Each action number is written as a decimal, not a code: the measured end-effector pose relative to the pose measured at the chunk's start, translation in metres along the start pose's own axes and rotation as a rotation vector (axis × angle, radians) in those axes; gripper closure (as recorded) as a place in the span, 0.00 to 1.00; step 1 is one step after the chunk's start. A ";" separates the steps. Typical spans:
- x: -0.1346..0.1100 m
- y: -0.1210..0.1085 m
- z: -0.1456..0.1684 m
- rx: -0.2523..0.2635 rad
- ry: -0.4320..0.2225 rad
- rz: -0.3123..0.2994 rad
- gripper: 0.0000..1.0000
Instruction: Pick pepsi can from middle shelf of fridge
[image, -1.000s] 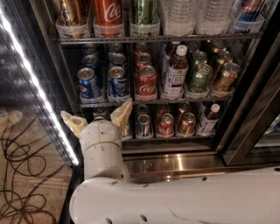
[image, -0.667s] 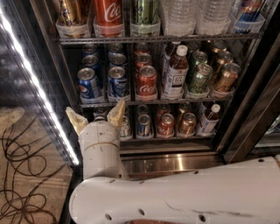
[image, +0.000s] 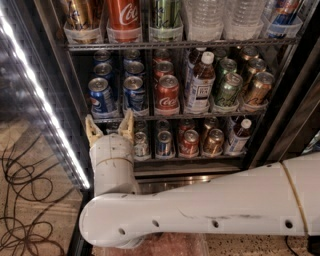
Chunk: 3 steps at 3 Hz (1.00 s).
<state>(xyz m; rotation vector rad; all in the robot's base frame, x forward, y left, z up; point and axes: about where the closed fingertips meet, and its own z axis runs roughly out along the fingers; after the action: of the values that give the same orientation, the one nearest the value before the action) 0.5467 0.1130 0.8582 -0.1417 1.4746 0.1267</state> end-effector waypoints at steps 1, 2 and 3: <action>0.001 0.009 0.015 -0.014 -0.022 0.002 0.35; -0.001 0.020 0.031 -0.027 -0.050 0.009 0.39; -0.003 0.028 0.042 -0.036 -0.070 0.008 0.40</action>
Offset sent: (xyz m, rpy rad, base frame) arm 0.0417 0.0430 0.0065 0.0285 -0.0801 0.0497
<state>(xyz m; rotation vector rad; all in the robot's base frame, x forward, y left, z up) 0.5828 0.1475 0.8644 -0.1587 1.4034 0.1635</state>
